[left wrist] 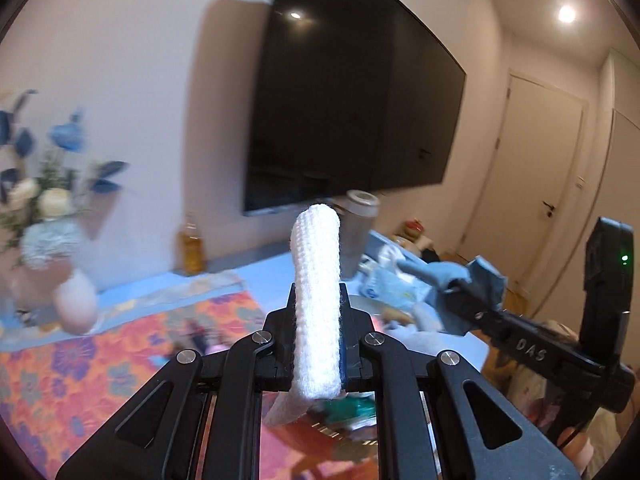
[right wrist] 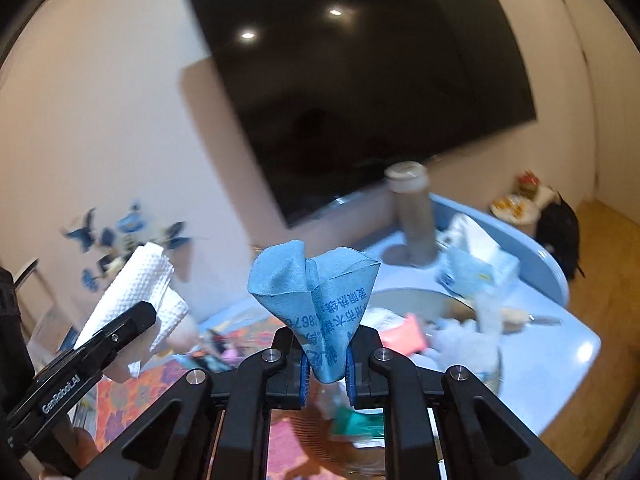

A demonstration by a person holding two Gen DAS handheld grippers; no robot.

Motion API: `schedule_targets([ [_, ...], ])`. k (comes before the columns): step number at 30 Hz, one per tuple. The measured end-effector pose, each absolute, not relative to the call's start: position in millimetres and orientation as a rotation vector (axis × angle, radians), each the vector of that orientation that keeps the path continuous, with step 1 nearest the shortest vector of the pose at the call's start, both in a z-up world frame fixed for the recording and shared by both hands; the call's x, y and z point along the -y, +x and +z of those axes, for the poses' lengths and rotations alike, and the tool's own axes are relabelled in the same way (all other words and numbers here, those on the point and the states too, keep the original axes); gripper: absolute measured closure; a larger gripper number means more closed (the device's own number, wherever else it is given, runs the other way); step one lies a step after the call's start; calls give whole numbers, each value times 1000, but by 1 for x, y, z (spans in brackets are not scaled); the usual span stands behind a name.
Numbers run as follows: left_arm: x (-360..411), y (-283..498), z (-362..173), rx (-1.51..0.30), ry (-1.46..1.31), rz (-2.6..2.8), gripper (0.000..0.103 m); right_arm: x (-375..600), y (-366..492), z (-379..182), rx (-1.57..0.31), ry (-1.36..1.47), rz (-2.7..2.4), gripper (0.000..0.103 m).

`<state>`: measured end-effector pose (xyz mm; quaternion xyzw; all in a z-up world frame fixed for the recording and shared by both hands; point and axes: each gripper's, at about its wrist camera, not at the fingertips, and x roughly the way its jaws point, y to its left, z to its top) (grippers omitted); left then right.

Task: Organize soft objects
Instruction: 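Drop white towel with left tool onto glass plate while right tool drops blue cloth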

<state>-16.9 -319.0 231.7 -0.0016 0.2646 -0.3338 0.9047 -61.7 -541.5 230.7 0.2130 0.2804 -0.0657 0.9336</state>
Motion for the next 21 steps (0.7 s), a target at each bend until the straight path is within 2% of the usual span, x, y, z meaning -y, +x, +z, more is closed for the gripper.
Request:
schedule_targets([
  [5,356,6,200,-654,-4,-754,89,572,-47,197,-694,523,-159,86],
  [7,365,14,184,-710,-3,-771,59,579,-40,187,-751,556,-154,77],
  [8,366,18,179,-727,-2,-770,50,582,-38,182,-765,576,-146,70],
  [9,367,19,173,-742,-1,-774,32,584,-38,180,-767,583,-145,52],
  [10,367,18,169,-742,-2,-776,24,584,-38,179,-767,585,-145,41],
  [11,366,15,166,-737,-1,-774,23,586,-42,179,-753,588,-154,29],
  [12,364,13,165,-738,7,-775,23,586,-44,179,-745,591,-161,24],
  [21,326,-17,178,-706,7,-743,23,563,-63,200,-714,635,-104,22],
])
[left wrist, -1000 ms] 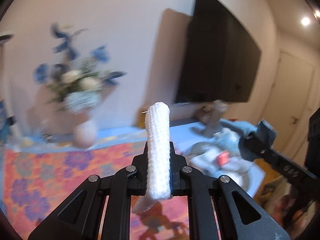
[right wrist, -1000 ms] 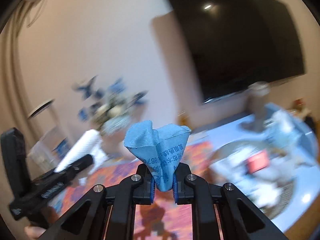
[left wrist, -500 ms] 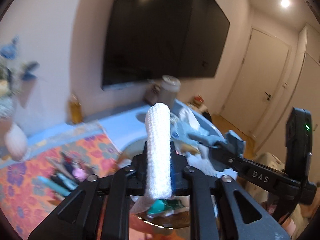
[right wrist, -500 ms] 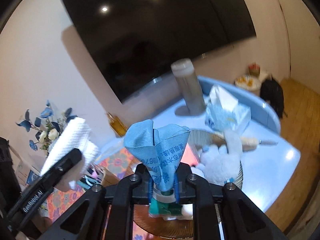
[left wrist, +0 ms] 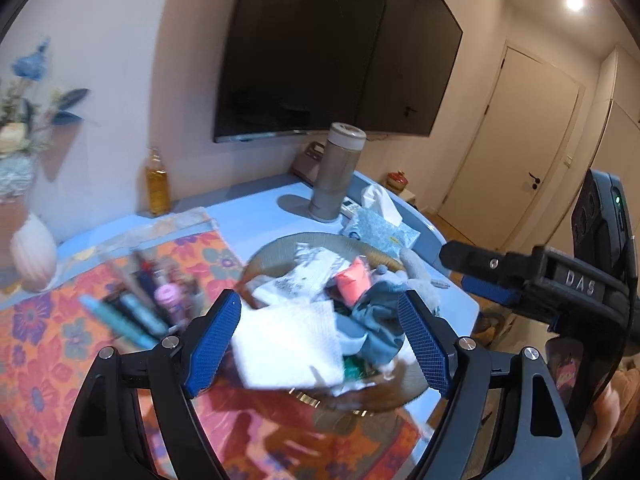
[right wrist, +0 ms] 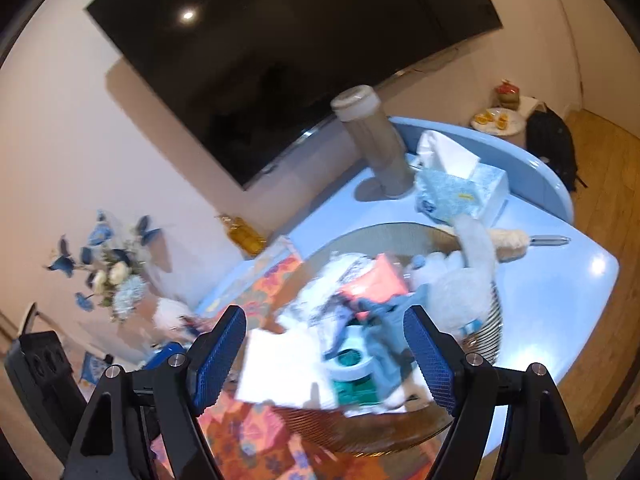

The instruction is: Organize soft objects

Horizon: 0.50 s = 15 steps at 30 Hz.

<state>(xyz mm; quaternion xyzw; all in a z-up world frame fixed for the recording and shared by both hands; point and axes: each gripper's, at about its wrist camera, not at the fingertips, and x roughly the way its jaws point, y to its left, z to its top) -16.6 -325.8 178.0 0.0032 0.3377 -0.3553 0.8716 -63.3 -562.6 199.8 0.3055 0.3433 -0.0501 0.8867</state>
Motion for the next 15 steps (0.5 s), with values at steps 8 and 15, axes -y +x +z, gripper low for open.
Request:
schedule_targets([
  [8,224,-66,205,-574,66,-504,17,468,-70,217,-679,583,111,15],
  [15,79,-128,222,-455,61,-108,0,318,-52,219,-725,520,387,15],
])
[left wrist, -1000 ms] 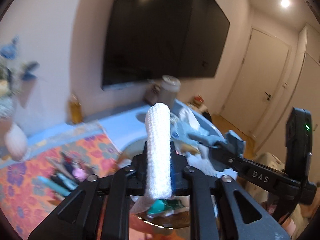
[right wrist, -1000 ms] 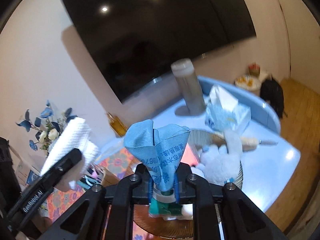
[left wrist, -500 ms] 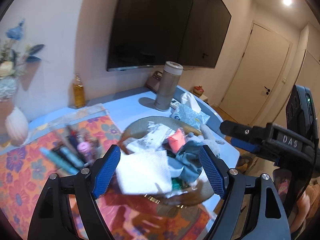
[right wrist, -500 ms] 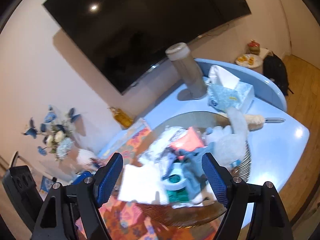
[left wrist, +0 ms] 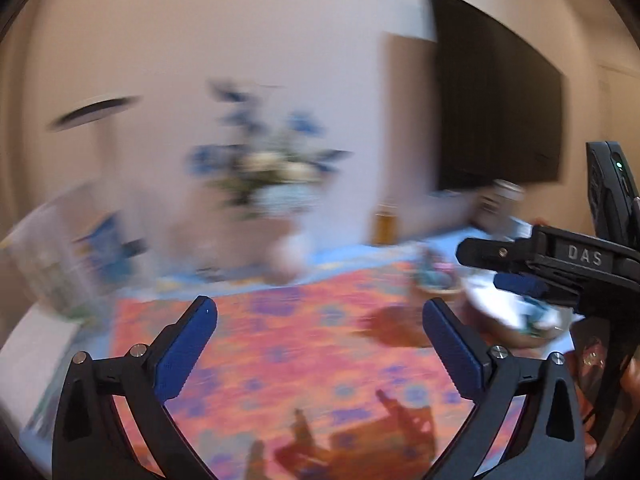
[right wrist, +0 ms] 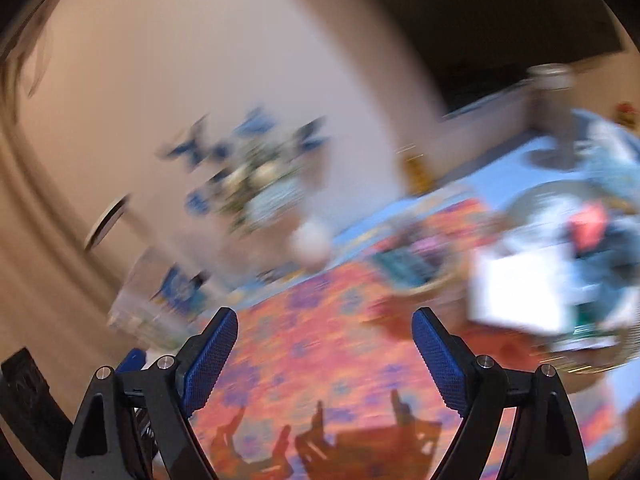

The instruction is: Organize soft objects

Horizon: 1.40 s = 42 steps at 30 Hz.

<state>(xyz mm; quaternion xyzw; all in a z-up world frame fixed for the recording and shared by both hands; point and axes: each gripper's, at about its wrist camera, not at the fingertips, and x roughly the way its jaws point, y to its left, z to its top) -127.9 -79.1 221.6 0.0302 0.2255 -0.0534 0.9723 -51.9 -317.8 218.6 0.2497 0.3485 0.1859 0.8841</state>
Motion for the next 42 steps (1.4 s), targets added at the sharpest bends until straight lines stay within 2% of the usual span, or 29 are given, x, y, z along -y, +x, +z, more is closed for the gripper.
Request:
schedule_targets([
  [6,-42,-132,192,-541,-233,29,1,189,-79,225,-709,242,549,15],
  [11,-74,-123,153,-590,-221,140,1,146,-93,212,-689,74,513,11],
  [13,-74,-116,138,-610,-205,147,1,138,-87,199,-700,34,470,9],
  [21,-70,-76,87,-699,-184,107,1,176,-50,132,-800,0,227,8],
  [29,-20,-37,52,-697,-68,105,1,204,-17,69,-837,-33,174,8],
  [35,0,-29,39,-685,-11,161,1,214,-15,45,-792,-75,105,8],
  [42,17,-39,40,-641,92,197,1,223,-18,48,-772,-17,142,8],
])
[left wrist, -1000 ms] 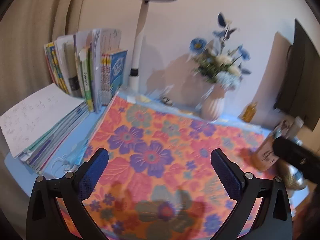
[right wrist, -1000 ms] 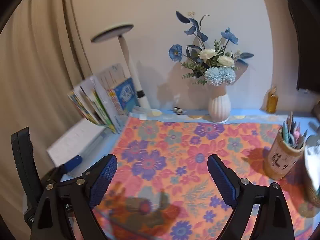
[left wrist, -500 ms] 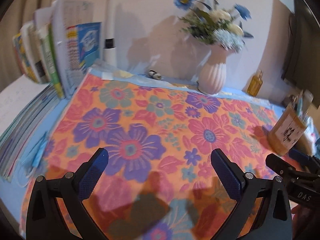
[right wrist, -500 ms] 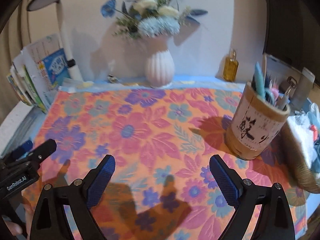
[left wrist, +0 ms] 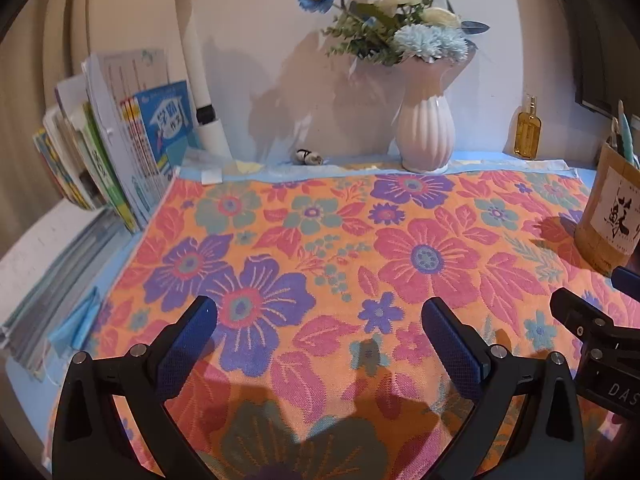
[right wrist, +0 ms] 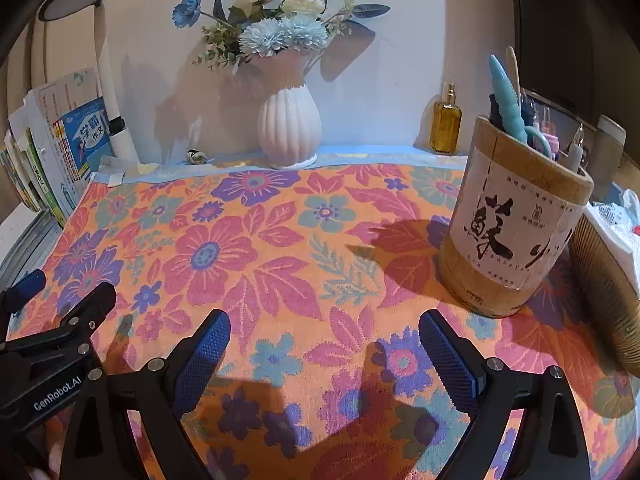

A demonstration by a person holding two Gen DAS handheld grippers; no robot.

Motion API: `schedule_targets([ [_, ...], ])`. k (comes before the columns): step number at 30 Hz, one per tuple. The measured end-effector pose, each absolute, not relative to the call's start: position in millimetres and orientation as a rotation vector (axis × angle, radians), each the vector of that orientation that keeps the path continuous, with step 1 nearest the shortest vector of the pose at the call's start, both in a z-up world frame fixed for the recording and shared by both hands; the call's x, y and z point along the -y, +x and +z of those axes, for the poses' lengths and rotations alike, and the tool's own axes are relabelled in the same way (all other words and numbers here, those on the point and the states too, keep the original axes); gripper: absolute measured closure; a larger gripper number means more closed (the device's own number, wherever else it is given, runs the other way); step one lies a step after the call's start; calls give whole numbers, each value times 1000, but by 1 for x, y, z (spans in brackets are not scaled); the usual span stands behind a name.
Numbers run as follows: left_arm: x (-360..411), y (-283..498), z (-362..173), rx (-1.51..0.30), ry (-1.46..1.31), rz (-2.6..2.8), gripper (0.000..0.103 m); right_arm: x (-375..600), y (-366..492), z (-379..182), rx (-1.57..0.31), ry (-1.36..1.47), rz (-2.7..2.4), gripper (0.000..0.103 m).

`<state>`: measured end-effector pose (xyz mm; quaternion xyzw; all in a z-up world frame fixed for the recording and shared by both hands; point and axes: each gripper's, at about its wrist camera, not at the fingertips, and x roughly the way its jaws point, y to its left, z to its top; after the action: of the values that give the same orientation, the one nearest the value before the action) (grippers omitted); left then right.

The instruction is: Organize soft objects

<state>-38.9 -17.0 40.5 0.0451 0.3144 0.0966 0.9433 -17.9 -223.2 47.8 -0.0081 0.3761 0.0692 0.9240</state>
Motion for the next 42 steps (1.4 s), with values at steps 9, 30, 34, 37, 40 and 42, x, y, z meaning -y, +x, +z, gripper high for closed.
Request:
schedule_targets([
  [9,20,-36,38,-664,114,193,1,216,-23,48,-748,-64,143,0],
  [30,12,-30,34,-711,77,194,1,213,-17,40,-797,-71,143,0],
  [34,12,-29,33,-720,80,193,1,212,-15,39,-806,-78,145,0],
  [37,11,-30,34,-717,75,197,1,213,-15,39,-807,-80,146,0],
  [40,10,-29,33,-724,67,196,1,212,-15,39,-808,-79,146,0],
  [42,9,-28,33,-729,65,197,1,212,-15,39,-810,-80,151,0],
])
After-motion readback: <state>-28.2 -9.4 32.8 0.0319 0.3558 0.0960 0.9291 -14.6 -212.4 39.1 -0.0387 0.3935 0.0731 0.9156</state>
